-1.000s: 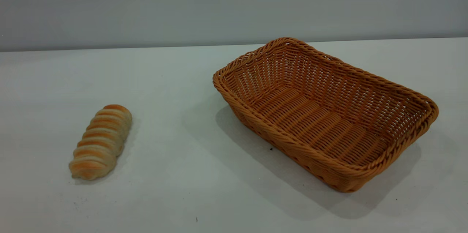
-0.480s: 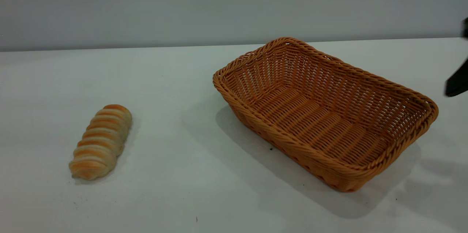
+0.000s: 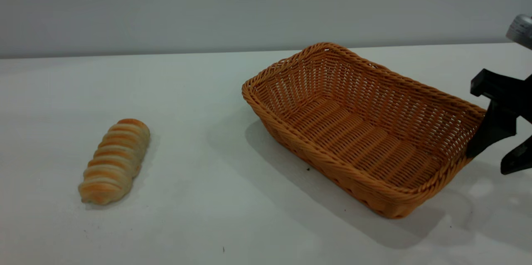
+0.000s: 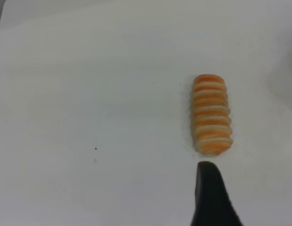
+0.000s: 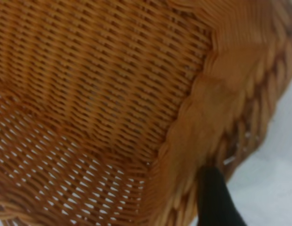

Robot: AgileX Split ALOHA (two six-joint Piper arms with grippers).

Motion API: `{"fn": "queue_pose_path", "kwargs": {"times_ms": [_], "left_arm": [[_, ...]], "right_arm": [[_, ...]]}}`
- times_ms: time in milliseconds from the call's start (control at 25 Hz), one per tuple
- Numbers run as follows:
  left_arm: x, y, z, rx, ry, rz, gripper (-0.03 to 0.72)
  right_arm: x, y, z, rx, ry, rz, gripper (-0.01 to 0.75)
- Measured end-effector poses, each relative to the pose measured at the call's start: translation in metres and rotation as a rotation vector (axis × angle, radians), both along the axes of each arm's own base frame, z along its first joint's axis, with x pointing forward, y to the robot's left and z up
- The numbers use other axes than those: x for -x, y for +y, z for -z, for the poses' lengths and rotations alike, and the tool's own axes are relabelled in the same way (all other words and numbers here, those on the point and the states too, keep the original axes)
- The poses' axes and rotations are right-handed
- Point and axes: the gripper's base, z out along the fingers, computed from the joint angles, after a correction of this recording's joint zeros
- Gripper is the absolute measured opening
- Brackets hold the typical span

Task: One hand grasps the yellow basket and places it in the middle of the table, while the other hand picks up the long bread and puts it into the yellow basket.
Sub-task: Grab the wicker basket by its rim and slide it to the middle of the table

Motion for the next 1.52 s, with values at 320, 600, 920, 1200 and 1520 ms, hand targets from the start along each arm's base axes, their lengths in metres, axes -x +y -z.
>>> {"fn": "queue_pose_path", "kwargs": {"times_ms": [320,600,920,1200,1520], "left_arm": [[0.0,0.0,0.0,0.0,0.0,0.0,0.476],[0.0,0.0,0.0,0.0,0.005,0.0,0.476],[0.001,0.0,0.001,0.0,0.011,0.0,0.476],[0.001,0.0,0.001,0.0,0.011,0.0,0.476],[0.001,0.0,0.001,0.0,0.011,0.0,0.476]], "right_arm": [[-0.003,0.019,0.0,-0.023,-0.015,-0.038,0.451],[-0.027,0.022,0.023,-0.03,0.006,0.034,0.451],[-0.066,0.031,0.032,-0.091,-0.005,0.037,0.257],[-0.084,0.037,0.02,-0.098,-0.051,-0.052,0.081],[-0.106,0.084,0.003,-0.119,-0.039,-0.326,0.081]]}}
